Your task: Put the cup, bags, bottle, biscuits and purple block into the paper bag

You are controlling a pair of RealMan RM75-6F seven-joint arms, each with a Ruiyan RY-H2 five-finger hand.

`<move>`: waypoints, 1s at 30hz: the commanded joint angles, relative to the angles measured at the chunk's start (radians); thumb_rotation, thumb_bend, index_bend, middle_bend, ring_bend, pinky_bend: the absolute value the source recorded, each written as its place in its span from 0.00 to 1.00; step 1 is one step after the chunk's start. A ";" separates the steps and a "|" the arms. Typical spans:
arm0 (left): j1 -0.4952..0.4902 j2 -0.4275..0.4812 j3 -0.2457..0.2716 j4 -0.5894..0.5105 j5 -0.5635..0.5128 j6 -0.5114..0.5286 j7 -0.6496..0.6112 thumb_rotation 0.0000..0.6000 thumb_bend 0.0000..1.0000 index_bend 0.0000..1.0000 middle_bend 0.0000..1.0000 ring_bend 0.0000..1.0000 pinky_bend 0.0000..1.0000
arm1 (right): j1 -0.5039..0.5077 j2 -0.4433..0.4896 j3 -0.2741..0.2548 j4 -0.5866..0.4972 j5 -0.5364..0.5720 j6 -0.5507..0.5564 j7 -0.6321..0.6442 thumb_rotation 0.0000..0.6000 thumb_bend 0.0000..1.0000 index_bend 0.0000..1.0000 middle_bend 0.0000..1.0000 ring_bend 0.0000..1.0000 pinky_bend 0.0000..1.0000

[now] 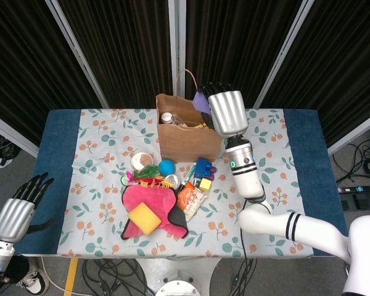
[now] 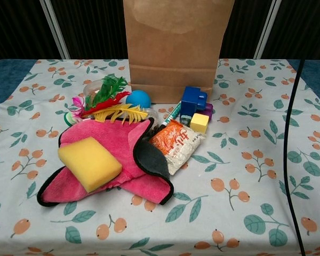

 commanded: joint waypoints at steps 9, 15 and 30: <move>0.003 -0.008 -0.002 0.024 0.000 0.011 -0.017 1.00 0.00 0.09 0.07 0.06 0.19 | 0.031 -0.002 -0.013 -0.026 0.067 -0.016 -0.012 1.00 0.00 0.12 0.23 0.11 0.11; 0.002 -0.006 -0.001 0.024 0.001 0.013 -0.031 1.00 0.00 0.09 0.07 0.06 0.19 | -0.002 0.040 -0.013 -0.127 0.048 0.067 -0.015 1.00 0.00 0.05 0.17 0.05 0.02; -0.010 0.010 -0.005 -0.020 0.024 0.023 0.006 1.00 0.00 0.09 0.07 0.06 0.19 | -0.695 0.599 -0.584 -0.426 -0.587 0.431 0.289 1.00 0.00 0.05 0.15 0.00 0.00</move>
